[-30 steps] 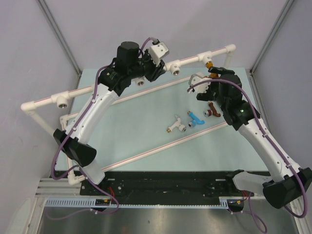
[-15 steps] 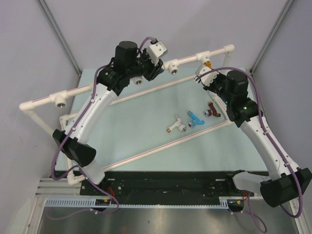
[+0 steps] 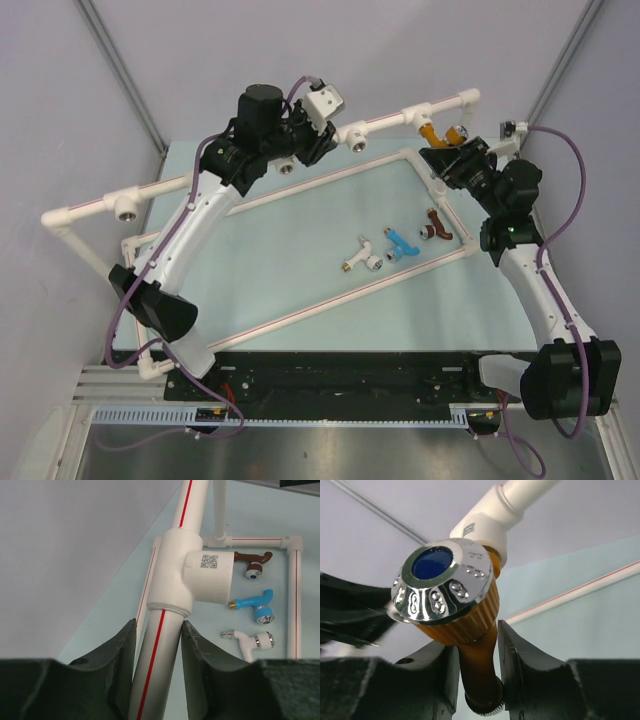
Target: Install the water faucets
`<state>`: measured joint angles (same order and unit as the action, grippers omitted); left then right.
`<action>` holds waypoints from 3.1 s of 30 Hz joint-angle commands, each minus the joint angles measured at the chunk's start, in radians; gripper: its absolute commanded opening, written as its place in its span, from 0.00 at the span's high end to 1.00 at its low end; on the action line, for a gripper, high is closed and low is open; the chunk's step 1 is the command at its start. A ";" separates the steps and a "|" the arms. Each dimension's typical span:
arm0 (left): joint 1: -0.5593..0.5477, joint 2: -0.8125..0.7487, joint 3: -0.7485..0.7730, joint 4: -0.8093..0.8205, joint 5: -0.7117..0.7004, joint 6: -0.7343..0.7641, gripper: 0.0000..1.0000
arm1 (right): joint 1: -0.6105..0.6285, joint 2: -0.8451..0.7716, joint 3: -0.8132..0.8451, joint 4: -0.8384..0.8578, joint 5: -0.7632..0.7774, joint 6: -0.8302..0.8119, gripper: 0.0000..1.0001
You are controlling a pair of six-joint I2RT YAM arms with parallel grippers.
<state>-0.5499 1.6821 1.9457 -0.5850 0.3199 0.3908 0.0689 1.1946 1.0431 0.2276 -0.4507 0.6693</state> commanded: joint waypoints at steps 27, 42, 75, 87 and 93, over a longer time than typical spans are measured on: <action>-0.045 0.050 -0.022 -0.246 0.077 -0.122 1.00 | -0.100 -0.345 -0.160 0.024 0.320 0.026 0.00; -0.045 0.047 -0.022 -0.246 0.082 -0.130 1.00 | 0.244 -0.300 0.080 -0.332 0.254 -1.348 0.00; -0.045 0.033 -0.041 -0.245 0.088 -0.119 1.00 | 0.052 -0.038 0.017 0.371 0.018 0.486 1.00; -0.045 0.022 -0.044 -0.245 0.077 -0.118 1.00 | 0.063 -0.023 -0.183 0.627 0.333 1.208 0.92; -0.045 0.027 -0.039 -0.246 0.076 -0.119 1.00 | 0.005 -0.090 -0.209 0.508 0.227 0.969 0.21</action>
<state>-0.5606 1.6814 1.9484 -0.5991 0.3294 0.3843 0.1028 1.1877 0.8207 0.6559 -0.2249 1.7161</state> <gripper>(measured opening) 0.412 0.615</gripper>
